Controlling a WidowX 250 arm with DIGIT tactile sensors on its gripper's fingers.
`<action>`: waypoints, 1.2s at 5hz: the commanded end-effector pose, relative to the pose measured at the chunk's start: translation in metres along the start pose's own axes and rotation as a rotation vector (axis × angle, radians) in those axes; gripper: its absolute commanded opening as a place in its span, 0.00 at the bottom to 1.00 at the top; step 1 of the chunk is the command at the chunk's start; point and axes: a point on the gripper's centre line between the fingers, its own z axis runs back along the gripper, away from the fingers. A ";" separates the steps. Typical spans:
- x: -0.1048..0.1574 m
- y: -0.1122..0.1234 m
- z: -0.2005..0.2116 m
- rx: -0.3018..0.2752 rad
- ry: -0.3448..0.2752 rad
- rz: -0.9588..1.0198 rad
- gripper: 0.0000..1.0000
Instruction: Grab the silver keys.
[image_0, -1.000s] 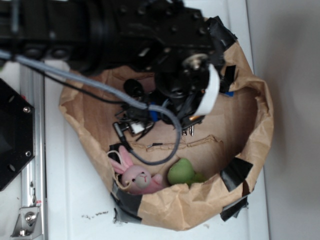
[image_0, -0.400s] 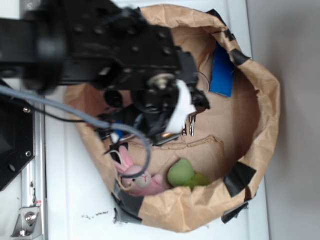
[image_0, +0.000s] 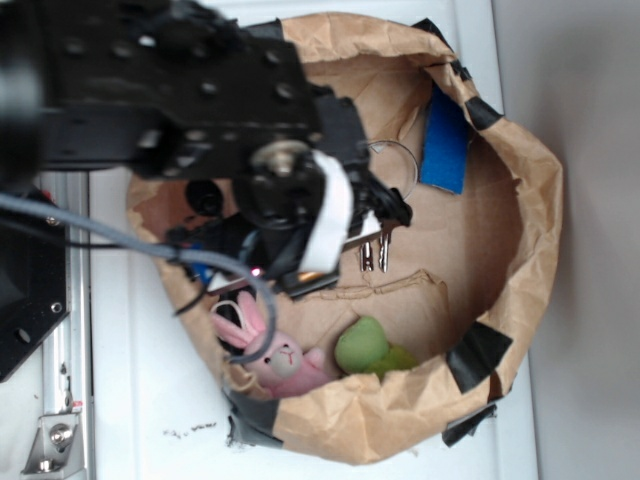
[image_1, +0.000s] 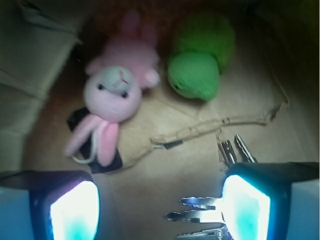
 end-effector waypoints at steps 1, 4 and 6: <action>-0.010 0.054 0.012 0.051 0.012 0.166 1.00; -0.021 0.061 0.022 0.118 0.024 0.192 1.00; -0.028 0.061 0.020 0.163 0.059 0.203 1.00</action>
